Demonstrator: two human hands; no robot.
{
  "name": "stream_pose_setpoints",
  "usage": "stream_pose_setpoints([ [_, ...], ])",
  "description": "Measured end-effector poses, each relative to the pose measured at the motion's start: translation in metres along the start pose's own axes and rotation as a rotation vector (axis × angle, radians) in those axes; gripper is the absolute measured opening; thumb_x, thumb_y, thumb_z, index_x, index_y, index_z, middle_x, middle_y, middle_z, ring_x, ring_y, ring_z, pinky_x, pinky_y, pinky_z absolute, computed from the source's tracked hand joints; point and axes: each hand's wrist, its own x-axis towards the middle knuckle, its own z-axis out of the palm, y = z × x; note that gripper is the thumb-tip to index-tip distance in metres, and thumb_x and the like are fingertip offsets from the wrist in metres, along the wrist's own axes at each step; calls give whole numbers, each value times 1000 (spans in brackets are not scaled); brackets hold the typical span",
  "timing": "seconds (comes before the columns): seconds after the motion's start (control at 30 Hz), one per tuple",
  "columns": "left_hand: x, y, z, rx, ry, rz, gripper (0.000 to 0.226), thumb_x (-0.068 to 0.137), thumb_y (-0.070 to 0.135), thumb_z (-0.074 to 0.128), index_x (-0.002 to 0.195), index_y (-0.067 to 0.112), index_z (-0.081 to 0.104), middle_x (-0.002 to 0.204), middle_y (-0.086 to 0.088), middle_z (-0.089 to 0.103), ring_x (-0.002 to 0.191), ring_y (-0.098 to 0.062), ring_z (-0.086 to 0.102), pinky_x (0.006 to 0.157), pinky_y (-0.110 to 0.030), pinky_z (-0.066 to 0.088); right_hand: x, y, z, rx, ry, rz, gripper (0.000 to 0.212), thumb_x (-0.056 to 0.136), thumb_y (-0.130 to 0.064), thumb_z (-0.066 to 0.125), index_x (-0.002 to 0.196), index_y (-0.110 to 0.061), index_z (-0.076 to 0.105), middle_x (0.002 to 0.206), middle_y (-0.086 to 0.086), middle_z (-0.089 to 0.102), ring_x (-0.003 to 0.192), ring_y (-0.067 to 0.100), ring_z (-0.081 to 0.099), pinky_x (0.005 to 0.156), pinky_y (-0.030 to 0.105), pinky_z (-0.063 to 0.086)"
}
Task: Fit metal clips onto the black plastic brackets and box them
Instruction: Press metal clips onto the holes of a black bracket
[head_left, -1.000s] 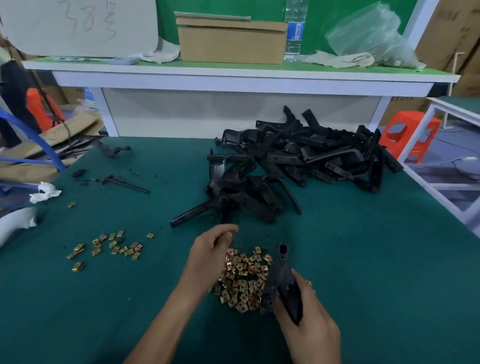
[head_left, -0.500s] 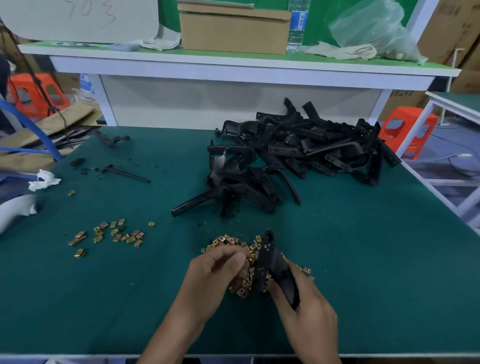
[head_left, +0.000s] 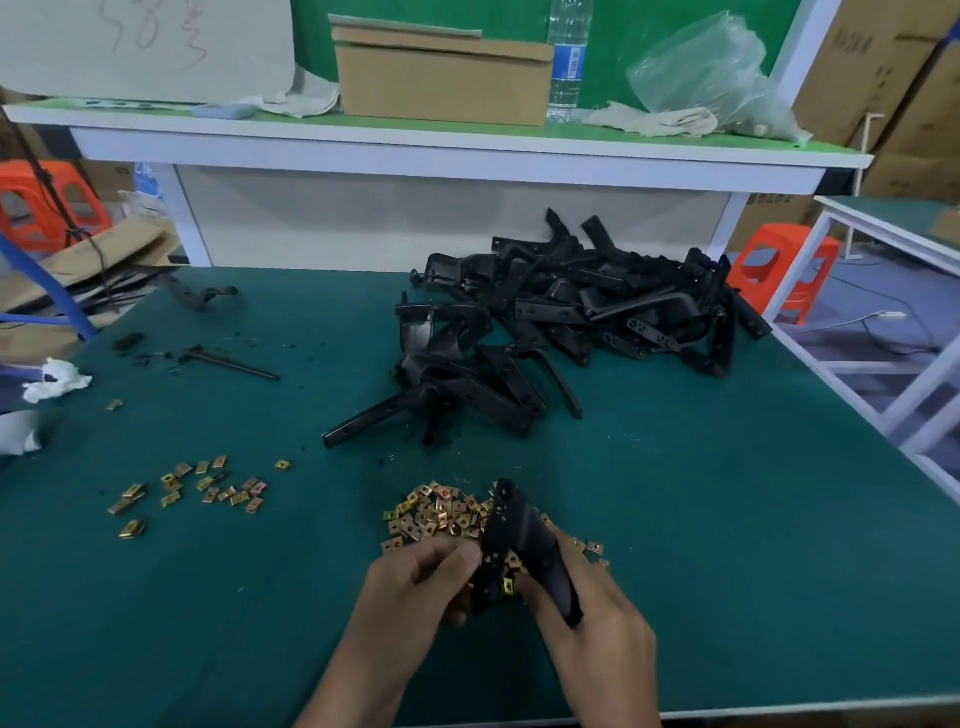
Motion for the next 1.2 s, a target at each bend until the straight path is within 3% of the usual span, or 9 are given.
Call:
stream_pose_setpoints([
  [0.13,1,-1,3,58,30,43,22,98,21,63,84,23,80,68,1,66,62,-8,59,62,-22,53,1,1,-1,-16,1,-5,59,76,-40,86,131,-42,65,87,-14,67,78,13,67,64,36,56],
  [0.27,3,-1,5,-5,80,32,22,100,17,61,86,14,79,69,-2,70,59,-10,61,56,-22,53,1,0,-1,2,6,-22,58,76,-40,86,131,-41,65,86,-14,66,77,13,66,65,35,55],
  [0.63,2,-4,4,-41,22,-24,26,98,22,62,77,18,77,62,2,62,56,-9,55,53,-20,47,2,0,-3,-3,-7,-35,59,80,-44,82,135,-39,62,89,-12,67,78,14,68,67,35,55],
  [0.8,2,-2,6,32,34,25,21,97,22,65,82,23,80,69,2,70,58,-4,58,54,-19,48,2,1,-2,23,4,-37,59,81,-47,79,137,-41,60,91,-12,68,82,15,68,70,36,55],
  [1.07,2,1,0,214,-56,47,14,94,31,68,84,33,79,75,6,73,63,2,60,58,-17,49,2,0,0,-68,25,-67,61,73,-41,88,130,-36,68,82,-14,65,68,14,67,55,35,54],
  [1.2,3,2,-3,275,-129,50,17,95,34,67,80,35,76,64,11,65,57,3,55,56,-16,46,2,0,1,-110,41,-89,62,70,-40,90,128,-37,69,78,-14,64,64,15,67,51,35,54],
])
